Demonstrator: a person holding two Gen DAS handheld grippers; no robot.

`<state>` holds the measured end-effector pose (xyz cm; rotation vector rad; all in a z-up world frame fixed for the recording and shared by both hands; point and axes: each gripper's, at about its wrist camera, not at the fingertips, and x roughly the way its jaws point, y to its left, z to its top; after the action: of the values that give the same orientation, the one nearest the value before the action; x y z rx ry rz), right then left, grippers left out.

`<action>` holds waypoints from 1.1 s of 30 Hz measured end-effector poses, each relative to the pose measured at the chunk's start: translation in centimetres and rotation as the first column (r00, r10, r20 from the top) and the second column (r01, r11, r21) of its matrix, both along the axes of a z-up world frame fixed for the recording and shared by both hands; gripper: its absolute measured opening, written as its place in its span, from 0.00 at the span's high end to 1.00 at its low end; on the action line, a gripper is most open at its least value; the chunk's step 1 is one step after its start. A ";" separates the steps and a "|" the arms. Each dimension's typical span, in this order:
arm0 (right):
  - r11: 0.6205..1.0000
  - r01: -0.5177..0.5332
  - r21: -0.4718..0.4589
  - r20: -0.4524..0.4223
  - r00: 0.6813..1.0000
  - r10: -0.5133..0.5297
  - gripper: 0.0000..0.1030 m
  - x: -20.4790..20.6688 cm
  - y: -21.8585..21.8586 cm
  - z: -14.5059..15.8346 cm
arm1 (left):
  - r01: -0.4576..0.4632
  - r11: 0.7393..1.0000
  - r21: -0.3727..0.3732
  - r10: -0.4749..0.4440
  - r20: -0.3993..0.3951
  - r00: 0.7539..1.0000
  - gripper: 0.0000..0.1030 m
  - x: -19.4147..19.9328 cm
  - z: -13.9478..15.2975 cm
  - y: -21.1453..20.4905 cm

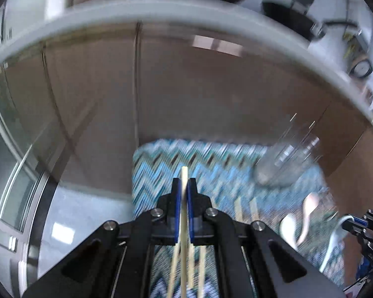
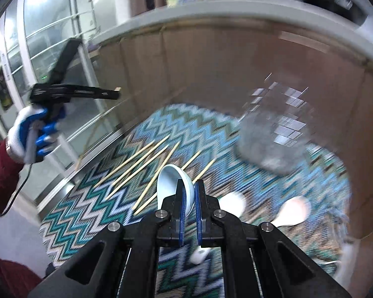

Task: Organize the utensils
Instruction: 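Carry chopstick and spoon to the clear holder while both tools open to drop them in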

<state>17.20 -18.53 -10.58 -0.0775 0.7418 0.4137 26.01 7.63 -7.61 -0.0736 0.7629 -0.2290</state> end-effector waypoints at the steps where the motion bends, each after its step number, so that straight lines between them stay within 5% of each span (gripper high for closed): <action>1: 1.000 0.031 -0.005 0.036 0.999 -0.031 0.93 0.1 -0.9 1.4 | 0.003 1.000 -0.019 -0.003 0.032 0.999 0.96 0.6 1.2 0.0; 6: 0.979 0.196 -0.049 0.207 0.961 -0.182 0.93 1.3 -3.9 6.7 | 0.060 0.981 -0.185 -0.021 0.208 0.978 0.96 0.8 7.4 -2.5; 10: 0.943 0.325 -0.065 0.333 0.898 -0.287 0.93 3.0 -5.6 9.2 | 0.077 0.967 -0.242 -0.001 0.302 0.953 0.96 1.3 9.9 -6.1; 17: 0.883 0.467 -0.054 0.436 0.806 -0.399 0.93 7.5 -7.2 8.7 | 0.075 0.941 -0.330 0.064 0.390 0.919 0.96 3.5 11.6 -11.4; 26: 0.845 0.531 -0.059 0.472 0.761 -0.445 0.93 12.1 -7.8 4.6 | 0.007 0.931 -0.366 0.182 0.478 0.859 0.96 7.8 8.6 -16.5; 33: 0.827 0.558 -0.071 0.518 0.729 -0.448 0.93 12.8 -6.9 1.8 | -0.037 0.925 -0.378 0.225 0.467 0.855 0.96 10.3 3.4 -18.6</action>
<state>29.99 -25.46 -8.82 -0.1771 0.2809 -0.2261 36.36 -10.98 -4.17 -0.3988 0.1803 -0.2393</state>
